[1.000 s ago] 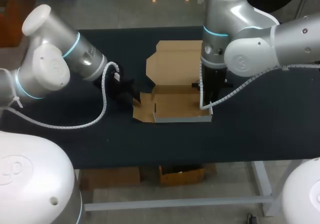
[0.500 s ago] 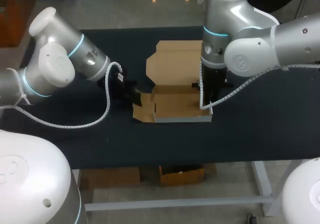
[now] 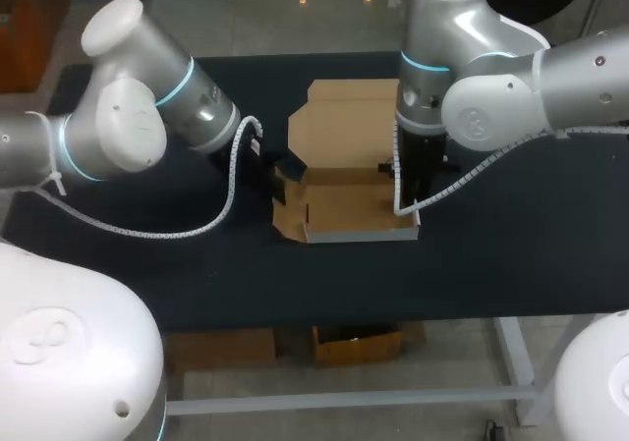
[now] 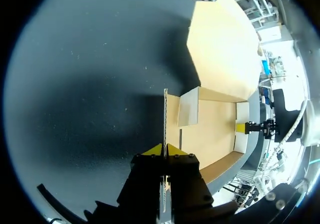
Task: Assemble the packaging by folding the flat box into shape, placing the metal phone stand inside, and closing the box properly
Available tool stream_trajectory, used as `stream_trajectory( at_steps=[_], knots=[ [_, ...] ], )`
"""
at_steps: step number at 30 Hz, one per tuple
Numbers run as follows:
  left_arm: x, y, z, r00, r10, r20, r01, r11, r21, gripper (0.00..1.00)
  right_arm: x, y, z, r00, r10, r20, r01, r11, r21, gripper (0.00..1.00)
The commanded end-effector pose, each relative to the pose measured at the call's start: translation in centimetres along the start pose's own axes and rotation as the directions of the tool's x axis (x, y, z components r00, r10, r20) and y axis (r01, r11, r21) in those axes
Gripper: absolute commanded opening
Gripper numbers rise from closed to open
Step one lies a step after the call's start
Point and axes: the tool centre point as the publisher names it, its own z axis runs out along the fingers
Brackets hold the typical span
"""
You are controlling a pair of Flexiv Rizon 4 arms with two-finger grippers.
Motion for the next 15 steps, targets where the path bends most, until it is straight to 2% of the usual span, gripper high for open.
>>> stream_trajectory(
  at_steps=[1, 8, 15],
  knots=[
    [2.0, 0.4, 0.1, 0.98, -0.006, 0.2, 0.001, 1.0, 0.024, 0.0, 0.2, 0.0, -0.1, 1.0, 0.0, 0.0, 0.0, 1.0, 0.003, 0.0],
    [3.5, 0.2, 0.6, 0.941, -0.013, 0.337, -0.017, 0.996, 0.087, 0.0, 0.2, 0.0, -0.1, 1.0, 0.0, 0.0, 0.0, 1.0, 0.003, 0.0],
    [4.5, 0.6, 0.5, 0.927, -0.011, 0.376, -0.028, 0.995, 0.098, 0.01, 0.2, 0.0, -0.1, 1.0, 0.0, 0.0, 0.0, 1.0, 0.003, 0.0]
  ],
)
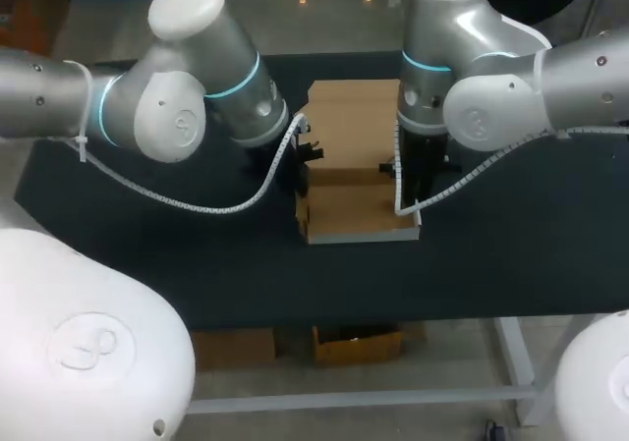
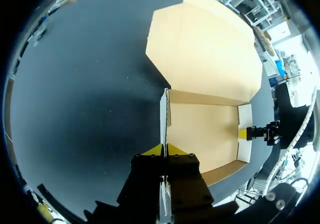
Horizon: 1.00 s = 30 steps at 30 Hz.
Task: Assemble the packaging by folding the flat box into shape, placing the metal phone stand inside, and closing the box properly
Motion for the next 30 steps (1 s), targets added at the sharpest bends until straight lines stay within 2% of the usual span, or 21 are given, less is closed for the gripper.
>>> stream_trajectory(
  at_steps=[1, 5, 9, 14, 19, 30],
  knots=[
    [0.9, 0.6, 0.2, 0.982, -0.001, 0.189, 0.0, 1.0, 0.005, 0.04, 0.3, 0.0, -0.1, 1.0, 0.0, 0.001, 0.0, 1.0, 0.003, 0.0],
    [0.7, 0.9, -0.4, 0.981, 0.0, 0.192, -0.001, 1.0, 0.006, 0.25, 0.3, 0.0, -0.1, 1.0, 0.0, 0.001, 0.0, 1.0, 0.003, 0.0],
    [0.0, 1.2, -1.2, 0.986, -0.003, 0.167, 0.001, 1.0, 0.008, 0.31, 0.3, 0.0, -0.1, 1.0, 0.0, 0.001, 0.0, 1.0, 0.003, 0.0],
    [-1.7, 1.1, -2.2, 0.994, -0.029, 0.108, 0.029, 1.0, 0.003, 0.3, 0.3, 0.0, -0.1, 1.0, 0.0, 0.001, 0.0, 1.0, 0.003, 0.0],
    [-3.8, 1.1, -2.5, 0.999, -0.048, 0.006, 0.048, 0.997, -0.057, 0.3, 0.3, 0.0, -0.1, 1.0, 0.0, 0.001, 0.0, 1.0, 0.003, 0.0],
    [-7.5, 0.7, -2.5, 0.99, -0.074, -0.123, 0.061, 0.993, -0.105, 0.31, 0.3, 0.0, -0.1, 1.0, 0.0, 0.001, 0.0, 1.0, 0.003, 0.0]
  ],
)
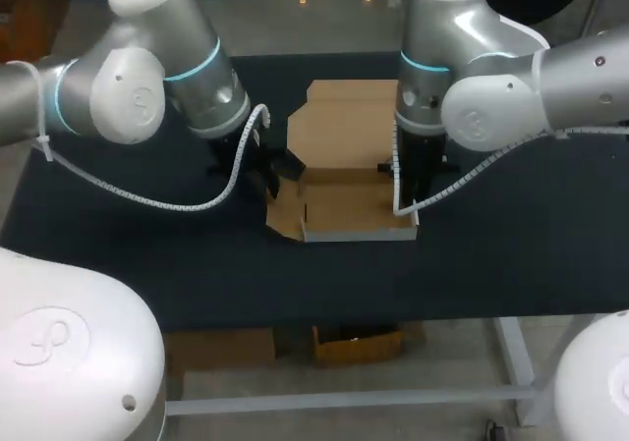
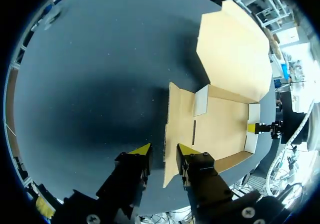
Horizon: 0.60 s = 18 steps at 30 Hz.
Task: Assemble the packaging by folding the flat box into shape, placing the metal phone stand inside, and closing the box properly
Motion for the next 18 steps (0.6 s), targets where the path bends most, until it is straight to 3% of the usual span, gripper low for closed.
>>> stream_trajectory(
  at_steps=[1, 12, 18],
  knots=[
    [-1.5, -0.1, 0.0, 0.992, 0.003, -0.129, -0.003, 1.0, -0.004, 0.31, 0.1, 0.0, -0.1, 1.0, 0.001, 0.003, -0.001, 1.0, 0.003, 0.0],
    [-3.1, -0.6, 0.8, 0.98, 0.009, -0.197, -0.011, 1.0, -0.009, 0.26, 0.1, 0.0, -0.1, 1.0, 0.001, 0.003, -0.001, 1.0, 0.003, 0.0],
    [-3.1, -0.4, 2.6, 0.96, 0.024, -0.277, -0.033, 0.999, -0.029, 0.25, 0.1, 0.0, -0.1, 1.0, 0.001, 0.003, -0.001, 1.0, 0.003, 0.0]
  ],
)
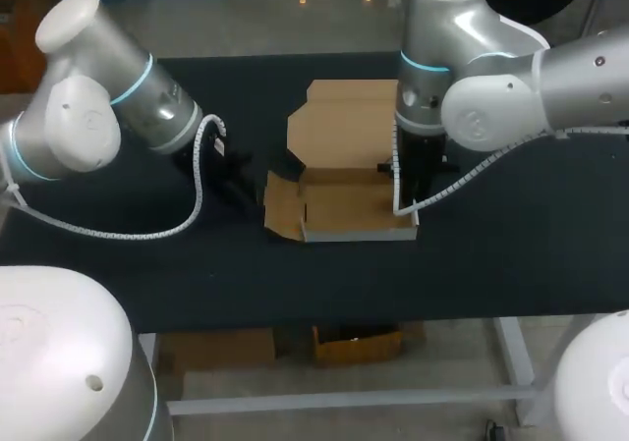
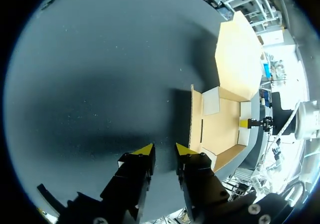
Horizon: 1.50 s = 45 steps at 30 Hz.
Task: Assemble the packaging by folding the flat box into shape, placing the metal phone stand inside, and closing the box properly
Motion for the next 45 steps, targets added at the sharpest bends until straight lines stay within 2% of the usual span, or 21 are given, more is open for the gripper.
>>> stream_trajectory(
  at_steps=[1, 9, 24, 34, 38, 45],
  knots=[
    [-0.6, -0.3, 1.8, 0.996, 0.002, -0.092, -0.003, 1.0, -0.015, 0.25, 0.1, 0.0, -0.1, 1.0, 0.001, 0.003, -0.001, 1.0, 0.003, 0.0],
    [0.1, -0.4, 3.3, 0.984, 0.017, -0.18, -0.021, 1.0, -0.019, 0.25, 0.1, 0.0, -0.1, 1.0, 0.001, 0.003, -0.001, 1.0, 0.003, 0.0],
    [4.5, 0.4, 3.1, 0.954, 0.091, -0.285, -0.095, 0.995, -0.003, 0.26, 0.1, 0.0, -0.1, 1.0, 0.001, 0.003, -0.001, 1.0, 0.003, 0.0],
    [7.3, 0.5, 3.7, 0.945, 0.127, -0.3, -0.136, 0.991, -0.009, 0.29, 0.1, 0.0, -0.1, 1.0, 0.001, 0.003, -0.001, 1.0, 0.003, 0.0],
    [8.0, 0.5, 3.7, 0.946, 0.134, -0.295, -0.142, 0.99, -0.006, 0.36, 0.1, 0.0, -0.1, 1.0, 0.001, 0.003, -0.001, 1.0, 0.003, 0.0],
    [8.8, 0.5, 3.7, 0.947, 0.14, -0.289, -0.146, 0.989, 0.003, 0.38, 0.1, 0.0, -0.1, 1.0, 0.001, 0.003, -0.001, 1.0, 0.003, 0.0]
  ],
)
